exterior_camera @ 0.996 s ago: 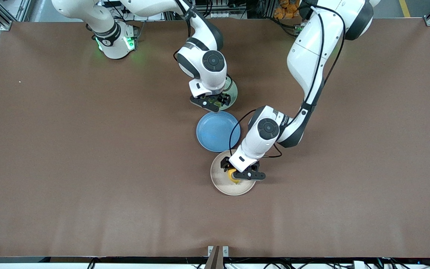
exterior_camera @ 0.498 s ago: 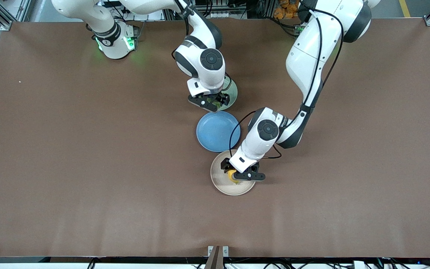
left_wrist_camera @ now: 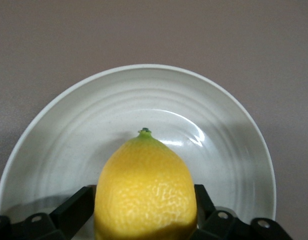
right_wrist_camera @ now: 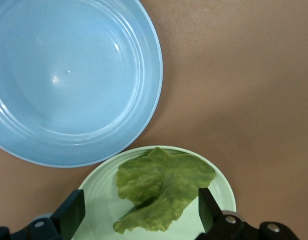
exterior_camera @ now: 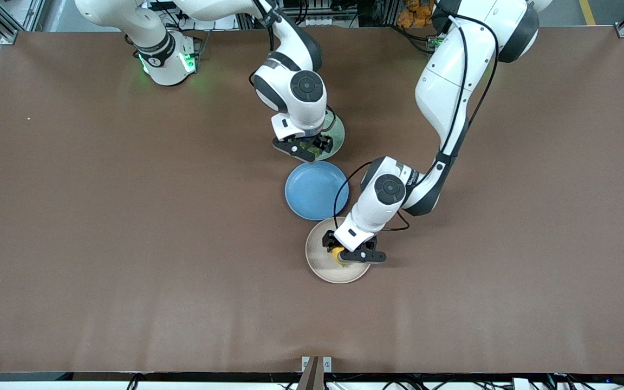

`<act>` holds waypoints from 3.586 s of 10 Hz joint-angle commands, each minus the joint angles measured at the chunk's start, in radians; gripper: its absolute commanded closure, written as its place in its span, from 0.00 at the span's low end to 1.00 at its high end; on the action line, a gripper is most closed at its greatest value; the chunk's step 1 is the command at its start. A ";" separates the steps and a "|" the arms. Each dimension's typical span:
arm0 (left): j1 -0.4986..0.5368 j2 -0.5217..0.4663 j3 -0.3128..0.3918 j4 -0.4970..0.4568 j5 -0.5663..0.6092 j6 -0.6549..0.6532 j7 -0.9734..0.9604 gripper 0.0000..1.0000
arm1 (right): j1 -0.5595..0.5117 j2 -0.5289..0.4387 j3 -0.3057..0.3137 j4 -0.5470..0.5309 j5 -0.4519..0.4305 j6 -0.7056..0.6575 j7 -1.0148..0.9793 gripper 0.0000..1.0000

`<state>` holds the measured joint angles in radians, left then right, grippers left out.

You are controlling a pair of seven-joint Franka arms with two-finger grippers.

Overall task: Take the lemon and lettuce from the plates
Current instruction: 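Close the left gripper on the yellow lemon on the beige plate, then lift the lemon with the left gripper and carry it off the plate, then lower the lemon onto the table while the right gripper pinches the lettuce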

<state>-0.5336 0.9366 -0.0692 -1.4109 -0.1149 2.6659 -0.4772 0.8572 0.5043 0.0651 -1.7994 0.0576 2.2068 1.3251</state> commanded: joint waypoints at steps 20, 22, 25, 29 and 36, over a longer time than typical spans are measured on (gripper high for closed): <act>0.363 -0.463 0.008 -0.292 0.082 -0.491 0.227 0.53 | 0.014 -0.001 0.007 -0.171 0.057 0.218 0.032 0.00; 0.420 -0.460 0.008 -0.319 0.087 -0.491 0.279 0.53 | 0.014 0.006 0.007 -0.172 0.067 0.229 0.032 0.00; 0.469 -0.421 0.009 -0.327 0.093 -0.488 0.307 0.52 | 0.023 0.026 0.007 -0.172 0.076 0.237 0.032 0.00; 0.495 -0.316 0.008 -0.316 0.104 -0.373 0.295 0.52 | 0.052 0.042 0.007 -0.172 0.111 0.255 0.032 0.00; 0.489 -0.254 0.008 -0.318 0.118 -0.282 0.270 0.00 | 0.108 0.046 0.005 -0.213 0.111 0.330 0.032 0.87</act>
<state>-0.0447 0.6827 -0.0556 -1.7346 -0.0215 2.3646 -0.1903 0.9395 0.5584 0.0756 -1.9790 0.1532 2.4766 1.3469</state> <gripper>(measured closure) 0.247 0.115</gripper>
